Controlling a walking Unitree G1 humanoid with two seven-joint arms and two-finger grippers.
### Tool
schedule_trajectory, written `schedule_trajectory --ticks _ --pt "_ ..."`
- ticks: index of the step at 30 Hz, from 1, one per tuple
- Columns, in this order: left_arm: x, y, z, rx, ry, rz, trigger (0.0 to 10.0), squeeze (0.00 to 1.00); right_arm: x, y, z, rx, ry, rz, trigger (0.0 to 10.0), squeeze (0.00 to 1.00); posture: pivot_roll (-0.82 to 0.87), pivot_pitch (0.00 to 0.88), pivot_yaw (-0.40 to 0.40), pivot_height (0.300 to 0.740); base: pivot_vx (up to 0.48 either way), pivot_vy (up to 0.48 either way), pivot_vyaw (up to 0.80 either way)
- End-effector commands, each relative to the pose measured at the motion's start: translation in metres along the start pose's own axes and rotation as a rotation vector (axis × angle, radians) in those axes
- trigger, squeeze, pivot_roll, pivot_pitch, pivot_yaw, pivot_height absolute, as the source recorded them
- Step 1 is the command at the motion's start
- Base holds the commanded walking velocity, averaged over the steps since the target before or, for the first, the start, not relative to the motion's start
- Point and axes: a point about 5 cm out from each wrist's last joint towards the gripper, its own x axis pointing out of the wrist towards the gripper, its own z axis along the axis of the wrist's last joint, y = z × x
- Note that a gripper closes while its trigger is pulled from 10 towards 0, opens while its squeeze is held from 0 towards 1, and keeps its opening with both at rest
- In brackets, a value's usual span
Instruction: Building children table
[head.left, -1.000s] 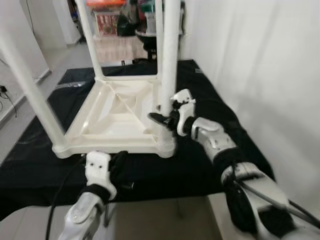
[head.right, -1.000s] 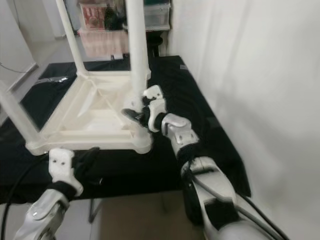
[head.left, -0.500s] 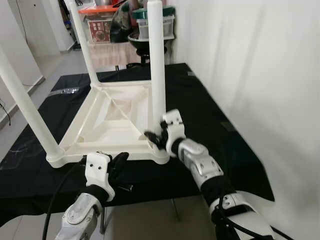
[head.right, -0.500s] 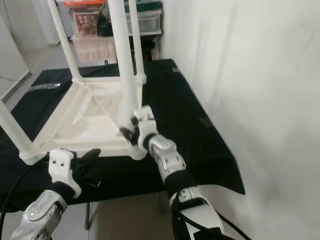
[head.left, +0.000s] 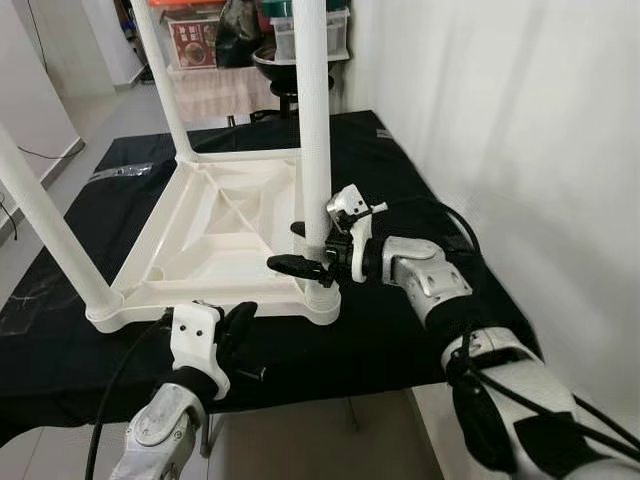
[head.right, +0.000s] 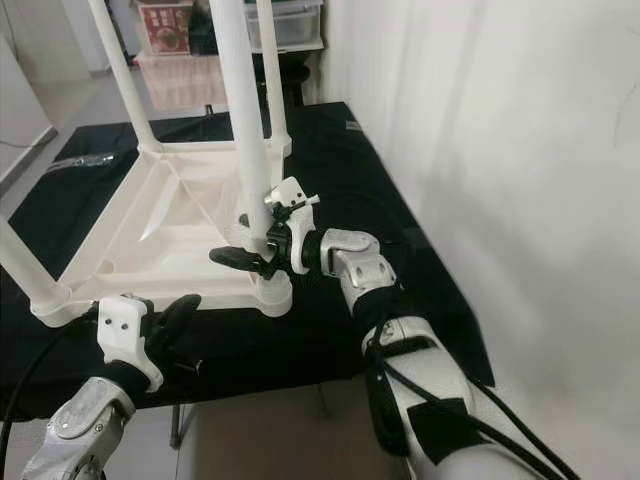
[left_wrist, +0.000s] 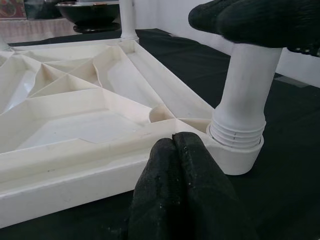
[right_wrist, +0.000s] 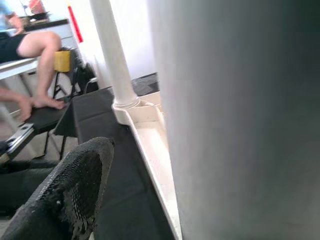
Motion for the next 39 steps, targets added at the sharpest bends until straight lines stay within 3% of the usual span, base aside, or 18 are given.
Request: schedule_trajectory --ticks 1,2,3,4,15,20,21,22,23,25,32,33,34,35,36,37,38,39 --pt "0.001 -0.001 -0.003 -0.002 0.014 0.003 10.0 0.0 0.006 0.005 0.002 -0.004 0.014 0.079 10.0 0.0 0.01 0.0 0.012 0.74 0.0 0.0 0.0" --pt "0.001 -0.001 -0.004 -0.003 0.014 0.002 10.0 0.0 0.006 0.005 0.002 0.01 0.025 0.106 2.1 0.0 0.01 0.0 0.008 0.74 0.0 0.0 0.0" --pt "0.001 -0.001 -0.004 -0.003 0.014 0.002 10.0 0.0 0.006 0.005 0.002 0.01 0.025 0.106 2.1 0.0 0.01 0.0 0.008 0.74 0.0 0.0 0.0" --pt "0.0 -0.001 -0.004 -0.004 0.014 0.001 10.0 0.0 0.005 0.004 0.002 0.026 0.034 0.103 0.0 0.0 0.01 0.0 0.007 0.74 0.0 0.0 0.0" --pt "-0.001 -0.003 -0.004 -0.009 0.014 0.0 10.0 0.0 -0.008 -0.009 -0.009 0.029 0.058 -0.047 0.0 0.0 0.0 0.0 0.009 0.74 0.0 0.0 0.0" --pt "-0.002 -0.001 -0.004 -0.008 0.014 0.0 10.0 0.0 -0.018 -0.019 -0.042 0.035 0.164 -0.409 0.0 0.0 -0.01 0.0 0.008 0.74 0.0 0.0 0.0" --pt "-0.002 -0.001 -0.004 -0.008 0.014 0.0 10.0 0.0 -0.018 -0.019 -0.042 0.035 0.164 -0.409 0.0 0.0 -0.01 0.0 0.008 0.74 0.0 0.0 0.0" --pt "-0.002 0.0 -0.002 -0.006 0.012 0.002 10.0 0.0 -0.009 -0.003 -0.064 0.085 0.157 -0.565 0.0 0.0 -0.02 0.0 0.016 0.74 0.0 0.0 0.0" --pt "-0.002 0.001 -0.002 -0.004 0.012 0.003 10.0 0.0 -0.003 0.012 -0.072 0.037 0.144 -0.645 0.0 0.0 -0.02 0.0 0.043 0.74 0.0 0.0 0.0" --pt "-0.002 0.002 -0.002 -0.003 0.013 0.003 10.0 0.0 -0.001 0.022 -0.075 0.001 0.124 -0.69 0.0 0.0 -0.02 0.0 0.043 0.74 0.0 0.0 0.0" --pt "0.0 0.003 -0.003 0.0 0.016 0.005 10.0 0.0 0.007 0.013 -0.073 0.031 0.127 -0.64 0.0 0.0 -0.03 0.0 0.039 0.74 0.0 0.0 0.0" --pt "0.0 0.004 -0.002 0.003 0.012 0.016 10.0 0.0 0.007 0.015 -0.073 0.025 0.139 -0.654 5.2 0.0 -0.03 0.0 0.037 0.74 0.0 0.0 0.0" --pt "0.001 0.004 -0.002 0.004 0.01 0.024 10.0 0.0 0.006 0.015 -0.072 0.024 0.145 -0.671 5.2 0.0 -0.03 0.0 0.037 0.74 0.0 0.0 0.0" --pt "0.001 0.005 -0.002 0.006 0.009 0.027 10.0 0.0 0.007 0.017 -0.073 0.04 0.156 -0.657 10.0 0.0 -0.02 0.0 0.035 0.74 0.0 0.0 0.0" --pt "0.001 0.005 -0.002 0.006 0.009 0.027 10.0 0.0 0.007 0.017 -0.073 0.04 0.156 -0.657 10.0 0.0 -0.02 0.0 0.035 0.74 0.0 0.0 0.0" --pt "0.001 0.005 -0.002 0.007 0.01 0.026 10.0 0.0 0.008 0.021 -0.071 0.049 0.156 -0.633 10.0 0.05 -0.02 0.0 0.033 0.74 0.0 0.0 0.0" --pt "0.001 0.005 -0.002 0.005 0.011 0.022 10.0 0.0 0.011 0.024 -0.067 0.058 0.143 -0.581 10.0 1.0 -0.02 0.0 0.032 0.74 0.0 0.0 0.0" --pt "0.001 0.004 -0.002 0.004 0.011 0.019 10.0 0.0 0.013 0.026 -0.061 0.06 0.119 -0.519 10.0 1.0 -0.02 0.0 0.033 0.74 0.0 0.0 0.0"
